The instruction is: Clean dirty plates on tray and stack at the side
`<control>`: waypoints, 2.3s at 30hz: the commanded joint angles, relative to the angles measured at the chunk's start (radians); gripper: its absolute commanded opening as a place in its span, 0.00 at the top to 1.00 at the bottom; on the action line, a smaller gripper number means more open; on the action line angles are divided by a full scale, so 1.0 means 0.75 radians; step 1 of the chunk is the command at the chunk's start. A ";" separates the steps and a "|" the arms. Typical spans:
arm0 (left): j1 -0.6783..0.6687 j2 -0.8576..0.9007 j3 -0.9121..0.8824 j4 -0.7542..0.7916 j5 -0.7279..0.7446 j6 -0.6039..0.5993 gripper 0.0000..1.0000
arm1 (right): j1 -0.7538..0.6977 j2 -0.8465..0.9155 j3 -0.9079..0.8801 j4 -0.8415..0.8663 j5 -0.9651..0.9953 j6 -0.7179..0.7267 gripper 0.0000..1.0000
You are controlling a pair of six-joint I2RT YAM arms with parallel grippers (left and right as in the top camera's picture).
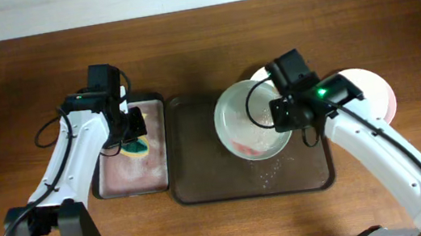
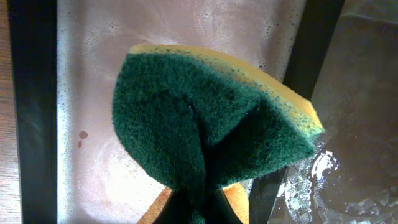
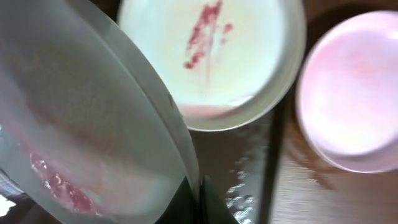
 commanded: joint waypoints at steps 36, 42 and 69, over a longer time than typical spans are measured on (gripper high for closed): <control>0.001 -0.026 0.011 -0.023 -0.008 0.040 1.00 | -0.172 -0.003 0.004 0.127 -0.132 0.268 0.96; 0.001 -0.026 0.011 -0.023 -0.008 0.040 1.00 | -0.770 0.011 0.003 0.055 -0.339 0.267 0.96; 0.001 -0.026 0.011 -0.038 -0.008 0.040 1.00 | -0.640 0.392 -0.004 0.072 -0.511 0.027 0.46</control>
